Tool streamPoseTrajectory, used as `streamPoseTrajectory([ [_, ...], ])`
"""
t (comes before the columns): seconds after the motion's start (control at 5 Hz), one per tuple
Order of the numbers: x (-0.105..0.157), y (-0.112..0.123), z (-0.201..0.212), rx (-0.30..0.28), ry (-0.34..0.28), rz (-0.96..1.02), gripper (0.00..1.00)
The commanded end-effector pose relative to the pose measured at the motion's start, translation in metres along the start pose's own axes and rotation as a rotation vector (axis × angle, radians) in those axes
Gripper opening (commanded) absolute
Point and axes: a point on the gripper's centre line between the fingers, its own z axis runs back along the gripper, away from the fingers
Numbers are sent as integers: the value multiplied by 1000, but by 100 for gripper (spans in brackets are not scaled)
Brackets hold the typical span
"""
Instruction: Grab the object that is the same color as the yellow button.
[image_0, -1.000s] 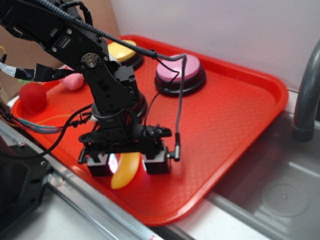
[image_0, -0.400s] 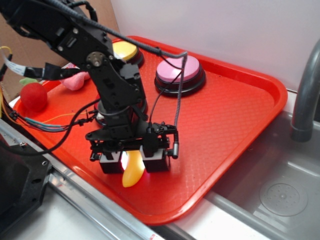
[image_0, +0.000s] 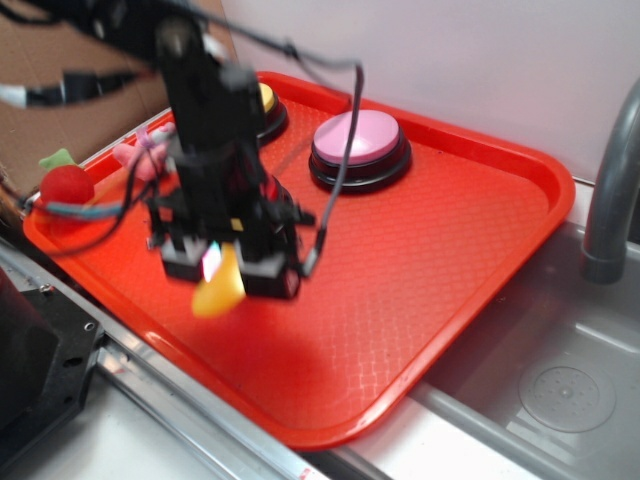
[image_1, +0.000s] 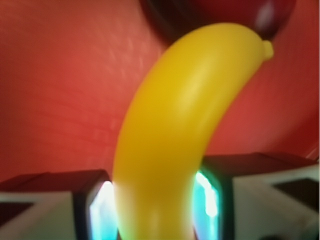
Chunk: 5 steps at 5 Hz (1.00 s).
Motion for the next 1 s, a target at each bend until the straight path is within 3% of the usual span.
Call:
streamPoseTrajectory([
  [0.0,28,10,84,-144,-17,-377,0],
  [0.2,33,16,117,-113,-85,-437,0],
  [0.6,33,31,146,-131,-189,-455,0],
  [0.8,33,35,144,-172,-159,-473,0],
])
